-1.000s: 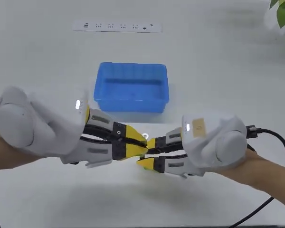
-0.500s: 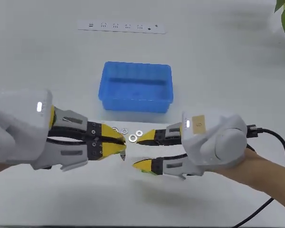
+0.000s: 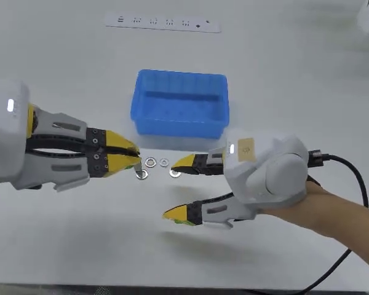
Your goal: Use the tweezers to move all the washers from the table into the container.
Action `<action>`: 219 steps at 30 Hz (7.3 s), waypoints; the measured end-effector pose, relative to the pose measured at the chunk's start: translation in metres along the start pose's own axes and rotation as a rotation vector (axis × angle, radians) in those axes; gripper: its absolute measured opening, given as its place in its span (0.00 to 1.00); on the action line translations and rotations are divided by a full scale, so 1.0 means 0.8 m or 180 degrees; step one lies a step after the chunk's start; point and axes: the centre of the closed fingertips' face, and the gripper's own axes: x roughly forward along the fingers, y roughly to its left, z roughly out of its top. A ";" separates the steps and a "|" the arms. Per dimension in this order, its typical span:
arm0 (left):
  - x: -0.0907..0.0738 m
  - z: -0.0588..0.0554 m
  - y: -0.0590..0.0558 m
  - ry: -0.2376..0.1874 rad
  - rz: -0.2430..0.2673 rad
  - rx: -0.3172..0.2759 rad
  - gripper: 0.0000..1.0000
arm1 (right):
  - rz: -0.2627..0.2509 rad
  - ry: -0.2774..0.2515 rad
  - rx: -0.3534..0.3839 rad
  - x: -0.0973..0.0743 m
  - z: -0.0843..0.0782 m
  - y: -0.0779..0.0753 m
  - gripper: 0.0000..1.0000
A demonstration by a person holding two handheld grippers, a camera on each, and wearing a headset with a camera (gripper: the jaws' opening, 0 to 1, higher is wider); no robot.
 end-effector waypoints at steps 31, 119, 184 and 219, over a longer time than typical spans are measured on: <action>0.007 -0.016 0.006 0.0069 -0.0373 -0.0205 0.06 | 0.0208 0.0014 0.0067 0.057 0.018 -0.020 0.36; -0.032 0.021 0.033 -0.0156 0.0288 -0.0611 0.66 | -0.0356 -0.0233 -0.0159 -0.054 0.118 -0.125 0.09; -0.038 -0.003 0.061 -0.0092 0.0764 -0.0661 0.47 | -0.0376 -0.0122 -0.0063 0.013 0.023 -0.208 0.10; 0.064 0.056 0.149 -0.0396 0.0526 -0.0352 0.30 | -0.0282 -0.0083 -0.0202 -0.002 0.034 -0.189 0.10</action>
